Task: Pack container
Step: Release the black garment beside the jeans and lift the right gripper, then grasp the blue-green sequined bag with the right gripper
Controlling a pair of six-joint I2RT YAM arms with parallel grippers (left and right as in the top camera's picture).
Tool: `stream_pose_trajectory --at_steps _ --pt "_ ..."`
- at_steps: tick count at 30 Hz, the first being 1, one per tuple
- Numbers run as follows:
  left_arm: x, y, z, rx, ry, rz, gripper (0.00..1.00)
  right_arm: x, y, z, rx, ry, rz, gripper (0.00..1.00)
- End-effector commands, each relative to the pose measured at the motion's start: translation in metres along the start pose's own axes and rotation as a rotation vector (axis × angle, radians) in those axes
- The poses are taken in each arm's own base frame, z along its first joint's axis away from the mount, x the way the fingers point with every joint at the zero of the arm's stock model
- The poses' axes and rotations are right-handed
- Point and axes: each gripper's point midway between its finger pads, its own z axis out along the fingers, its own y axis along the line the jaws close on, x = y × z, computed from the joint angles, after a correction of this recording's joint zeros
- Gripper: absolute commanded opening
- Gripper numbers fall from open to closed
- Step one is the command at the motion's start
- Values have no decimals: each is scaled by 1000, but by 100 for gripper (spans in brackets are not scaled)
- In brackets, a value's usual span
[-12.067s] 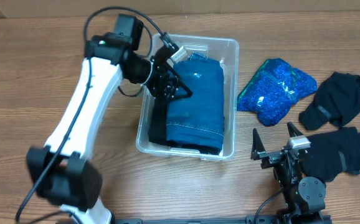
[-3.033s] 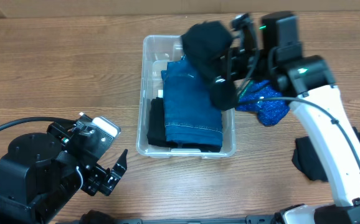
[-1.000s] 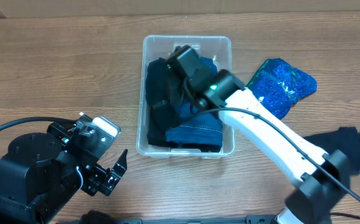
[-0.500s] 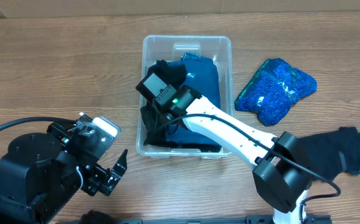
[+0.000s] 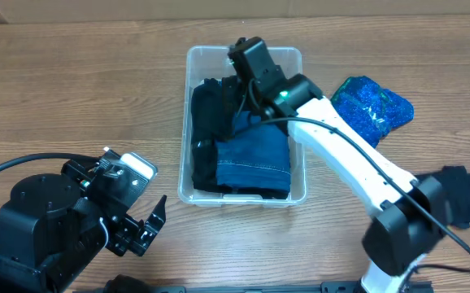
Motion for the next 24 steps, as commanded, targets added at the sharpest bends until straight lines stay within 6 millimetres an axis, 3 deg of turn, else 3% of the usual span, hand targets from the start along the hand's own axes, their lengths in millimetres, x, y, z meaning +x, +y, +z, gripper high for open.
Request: stream_pose_trajectory --at_steps 1,4,7,12,13,15,17,19,21,22,23,24 --pt "0 2 1 -11 3 -19 100 8 -1 37 -6 34 6 4" --pt "0 2 1 -11 3 -19 100 7 13 63 -89 26 5 4" --pt "0 2 1 -11 3 -18 100 -1 31 75 -187 -7 -3 4" --pt "0 2 1 -11 3 -19 100 -4 34 78 -199 -22 -14 4" --pt "0 2 1 -11 3 -18 100 -12 33 70 -200 -37 -10 4" --pt "0 2 1 -11 3 -18 100 -45 19 23 -171 -96 -33 4" --pt "0 2 1 -11 3 -18 100 -84 -11 -48 -95 -180 14 4" --pt "0 2 1 -11 3 -19 100 -104 -56 -127 -34 -244 77 4" --pt "0 2 1 -11 3 -18 100 -99 -107 -180 52 -264 166 4" --pt "0 2 1 -11 3 -19 100 -94 -135 -199 104 -266 219 4" --pt "0 2 1 -11 3 -18 100 -80 -178 -219 202 -248 302 4" --pt "0 2 1 -11 3 -19 100 -69 -205 -228 257 -223 358 4"
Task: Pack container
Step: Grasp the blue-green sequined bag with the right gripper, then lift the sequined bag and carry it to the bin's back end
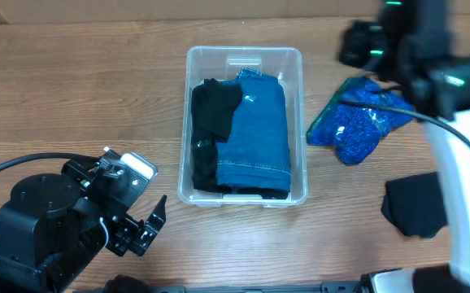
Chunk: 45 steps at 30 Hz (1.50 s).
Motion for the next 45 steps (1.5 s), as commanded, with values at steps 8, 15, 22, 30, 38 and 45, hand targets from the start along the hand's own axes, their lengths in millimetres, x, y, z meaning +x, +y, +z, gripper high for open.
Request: stream_pose_trajectory --at_steps 8,15,22,30,38,45 --pt "0 2 1 -11 2 -18 100 61 -211 10 311 213 373 68" --pt "0 2 1 -11 2 -19 100 147 -240 74 159 306 488 100" --pt "0 2 0 -11 2 -19 100 185 -255 108 74 270 543 100" --pt "0 2 0 -11 2 -18 100 195 -252 163 -54 287 632 100" --pt "0 2 0 -11 2 -18 100 201 -224 218 -52 268 613 10" --pt "0 2 0 -11 2 -18 100 85 -194 173 -243 134 551 4"
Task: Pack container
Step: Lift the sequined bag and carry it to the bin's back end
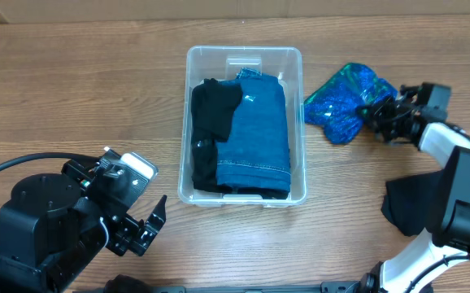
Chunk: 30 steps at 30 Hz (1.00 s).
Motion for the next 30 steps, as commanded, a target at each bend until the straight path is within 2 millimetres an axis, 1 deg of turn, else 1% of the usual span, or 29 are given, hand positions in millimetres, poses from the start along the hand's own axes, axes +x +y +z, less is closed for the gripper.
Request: stream_pose_trajectory --at_steps 1,2,3,4,5,7,8,10,11,12,13,16,17,18,19,20,22,24,25,28,29,30 --pt "0 2 0 -12 1 -18 100 -37 85 -54 -114 -91 -160 4" --pt "0 2 0 -12 2 -19 100 -37 107 -67 -126 -101 -223 4" --pt "0 2 0 -12 1 -19 100 -34 133 -82 -146 -115 -280 4" --pt "0 2 0 -11 2 -19 100 -30 153 -94 -167 -126 -314 4" --pt "0 2 0 -11 1 -19 100 -21 186 -111 -208 -147 -376 4" --pt "0 2 0 -11 2 -18 100 -6 222 -129 -261 -169 -442 4" --pt "0 2 0 -12 1 -18 100 9 252 -144 -315 -177 -467 4" --pt "0 2 0 -12 1 -19 100 35 291 -163 -387 -189 -491 4" --pt "0 2 0 -11 2 -19 100 48 304 -167 -401 -196 -477 4" --pt "0 2 0 -11 2 -18 100 62 315 -167 -405 -197 -442 4" --pt "0 2 0 -12 1 -18 100 84 328 -156 -398 -174 -339 4" --pt "0 2 0 -11 2 -18 100 122 347 -124 -351 -208 -166 4" --pt "0 2 0 -11 2 -18 100 132 356 -115 -357 -226 -145 4" --pt "0 2 0 -11 2 -19 100 151 374 -102 -395 -238 -132 4" --pt "0 2 0 -12 1 -18 100 164 384 -90 -418 -247 -127 4" --pt "0 2 0 -12 1 -18 100 170 387 -76 -417 -268 -93 4" --pt "0 2 0 -11 2 -18 100 174 378 -49 -367 -293 -45 4" --pt "0 2 0 -11 2 -19 100 170 369 -29 -331 -311 -41 4" --pt "0 2 0 -11 2 -18 100 165 361 -21 -301 -344 -29 4" --pt "0 2 0 -12 1 -18 100 153 350 -13 -272 -406 69 4" --pt "0 2 0 -11 2 -18 100 150 349 -13 -270 -419 87 4" --pt "0 2 0 -11 2 -18 100 150 345 -8 -254 -423 86 4"
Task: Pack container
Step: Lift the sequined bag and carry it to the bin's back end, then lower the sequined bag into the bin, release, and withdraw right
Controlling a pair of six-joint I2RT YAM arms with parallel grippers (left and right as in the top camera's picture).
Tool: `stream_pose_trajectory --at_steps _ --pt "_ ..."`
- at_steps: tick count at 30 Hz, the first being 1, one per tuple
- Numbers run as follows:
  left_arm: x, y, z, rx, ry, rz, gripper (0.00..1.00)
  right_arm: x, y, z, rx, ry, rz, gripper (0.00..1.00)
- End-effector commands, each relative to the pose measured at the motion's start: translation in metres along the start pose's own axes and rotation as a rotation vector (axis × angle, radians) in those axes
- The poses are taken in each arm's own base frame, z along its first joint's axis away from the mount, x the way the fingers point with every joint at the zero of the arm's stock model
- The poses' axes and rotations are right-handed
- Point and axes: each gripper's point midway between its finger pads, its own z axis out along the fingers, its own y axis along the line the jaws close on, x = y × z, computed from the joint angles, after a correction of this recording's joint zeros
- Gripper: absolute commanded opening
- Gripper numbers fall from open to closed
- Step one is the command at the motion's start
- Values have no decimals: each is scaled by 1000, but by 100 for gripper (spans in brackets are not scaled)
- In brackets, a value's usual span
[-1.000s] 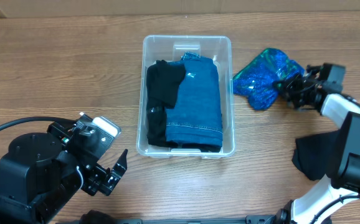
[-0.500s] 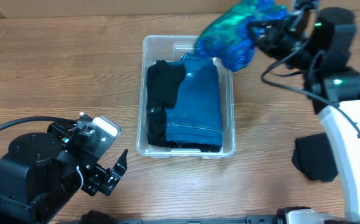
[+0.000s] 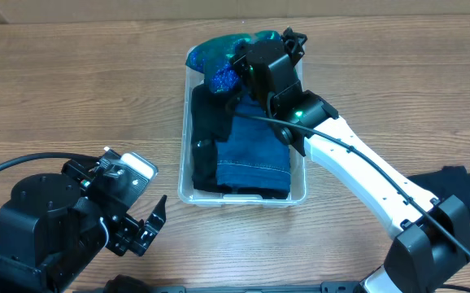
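Observation:
The clear plastic bin (image 3: pixel 184 163) stands mid-table holding folded blue jeans (image 3: pixel 255 159) and a black garment (image 3: pixel 206 122). A shiny blue-green sequin cloth (image 3: pixel 223 55) hangs over the bin's far rim, partly inside. My right gripper (image 3: pixel 247 65) is over the bin's far end, shut on that cloth. My left gripper (image 3: pixel 150 224) rests open near the front left, away from the bin.
A black cloth (image 3: pixel 459 191) lies on the table at the right edge, partly behind the right arm's base. The left arm's body fills the front left corner. Cardboard lines the table's far edge.
The right gripper has moved from the table right of the bin to over the bin's far end, taking the sequin cloth with it. The left arm has not moved.
The right gripper was first over the bin's far end, with the sequin cloth lying right of the bin. Then it was above that cloth, then low beside it at the table. Now the cloth hangs from it over the bin's far rim.

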Motion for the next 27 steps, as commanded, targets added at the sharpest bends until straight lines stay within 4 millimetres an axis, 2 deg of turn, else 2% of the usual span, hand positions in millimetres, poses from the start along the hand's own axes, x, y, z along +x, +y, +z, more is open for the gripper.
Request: stream_pose_trajectory --at_steps 1,4,8,10,11,12,13,15,17,19,20,22,23,24,26,27 --pt "0 2 0 -11 2 -18 100 -14 4 0 10 -71 77 4" --pt "0 2 0 -11 2 -18 100 -3 -25 10 107 -48 126 4" --pt "0 2 0 -12 1 -18 100 12 -34 15 134 -12 111 4" --pt "0 2 0 -12 1 -18 100 17 -33 15 131 20 106 84" --pt "0 2 0 -11 2 -19 100 24 -28 12 115 74 103 100" --pt "0 2 0 -11 2 -19 100 31 -20 6 95 127 110 100" --pt "0 2 0 -12 1 -19 100 38 -12 -9 84 186 111 100" --pt "0 2 0 -12 1 -18 100 50 -9 -35 109 229 89 100" --pt "0 2 0 -12 1 -18 100 64 -22 -71 197 282 46 100" --pt "0 2 0 -11 2 -19 100 79 -27 -95 238 348 17 100" --pt "0 2 0 -12 1 -19 100 84 -24 -102 221 365 -19 100" --pt "0 2 0 -12 1 -19 100 77 -14 -100 172 328 -103 100" --pt "0 2 0 -11 2 -19 100 69 -11 -96 153 290 -145 72" --pt "0 2 0 -11 2 -19 100 51 -3 -86 117 205 -218 4" --pt "0 2 0 -12 1 -18 100 32 -3 -69 114 123 -261 4" --pt "0 2 0 -12 1 -18 100 30 -6 -60 115 115 -275 4"
